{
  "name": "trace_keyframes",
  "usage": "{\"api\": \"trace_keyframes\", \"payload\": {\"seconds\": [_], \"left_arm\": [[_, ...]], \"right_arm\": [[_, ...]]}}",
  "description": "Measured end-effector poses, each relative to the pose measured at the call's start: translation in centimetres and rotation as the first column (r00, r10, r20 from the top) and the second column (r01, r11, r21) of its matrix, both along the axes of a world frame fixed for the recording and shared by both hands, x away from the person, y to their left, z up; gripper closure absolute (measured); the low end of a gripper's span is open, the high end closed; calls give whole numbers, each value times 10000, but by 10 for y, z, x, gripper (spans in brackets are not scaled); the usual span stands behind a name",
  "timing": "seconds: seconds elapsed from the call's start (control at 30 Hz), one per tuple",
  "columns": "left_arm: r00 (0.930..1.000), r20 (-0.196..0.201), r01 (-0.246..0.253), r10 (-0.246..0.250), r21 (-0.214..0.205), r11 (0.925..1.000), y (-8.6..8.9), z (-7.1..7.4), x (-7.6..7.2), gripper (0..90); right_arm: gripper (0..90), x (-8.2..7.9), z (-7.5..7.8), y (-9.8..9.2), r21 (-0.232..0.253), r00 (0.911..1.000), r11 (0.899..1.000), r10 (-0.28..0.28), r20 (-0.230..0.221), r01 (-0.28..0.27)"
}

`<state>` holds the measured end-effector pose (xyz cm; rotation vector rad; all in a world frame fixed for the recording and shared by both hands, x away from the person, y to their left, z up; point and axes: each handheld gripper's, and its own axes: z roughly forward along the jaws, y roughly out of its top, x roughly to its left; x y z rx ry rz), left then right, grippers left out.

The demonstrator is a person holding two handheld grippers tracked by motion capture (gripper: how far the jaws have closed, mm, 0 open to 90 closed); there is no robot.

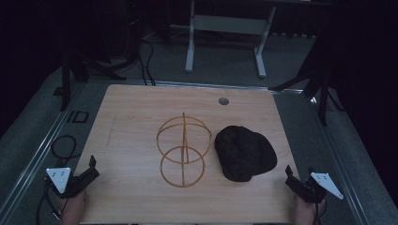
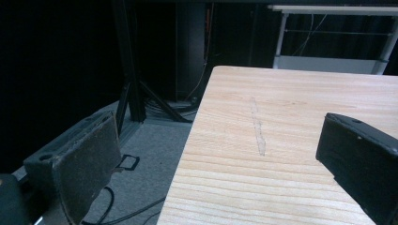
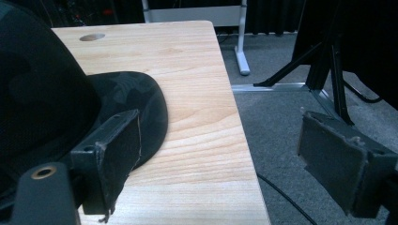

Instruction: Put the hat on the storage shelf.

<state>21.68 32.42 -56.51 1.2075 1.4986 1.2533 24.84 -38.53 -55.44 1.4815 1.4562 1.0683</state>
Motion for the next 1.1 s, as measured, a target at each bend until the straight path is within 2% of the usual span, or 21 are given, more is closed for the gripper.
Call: {"api": "trace_keyframes", "payload": {"seconds": [0.23, 0.43, 0.5, 0.57, 0.73, 0.87, 1.0, 1.1], "left_arm": [[10000, 18, 2, -2, 68, 10000, -1, 0, 0, 6], [10000, -5, 36, -36, 32, 10000, 0, 0, 0, 6], [10000, -15, 31, -31, 48, 10000, 0, 0, 0, 6], [10000, -22, 34, -34, 44, 10000, 0, 0, 0, 6], [10000, 3, 40, -40, 54, 10000, 0, 0, 0, 6], [10000, -40, 54, -54, 111, 9999, -1, 0, 0, 6], [10000, -38, 66, -66, 87, 9999, -1, 0, 0, 6], [10000, -27, 71, -71, 103, 9999, -1, 0, 0, 6]], "right_arm": [[136, -1, 0, -2, 63, 9999, 10000, -74, 72, 74], [136, 0, 2, 0, -65, 9998, 9998, -190, -43, 190], [136, 0, 8, 0, 248, 9999, 9996, -93, -105, 96], [136, -1, 18, 3, 457, 10000, 9990, 8, 29, -9], [135, -4, 43, 22, 498, 9975, 9970, 576, 399, -595], [130, -5, 57, 48, 269, 9885, 9894, 1408, 553, -1424], [130, -4, 67, 74, 6, 9711, 9724, 2332, 514, -2335], [130, -2, 73, 90, 2, 9577, 9589, 2835, 496, -2838]]}}
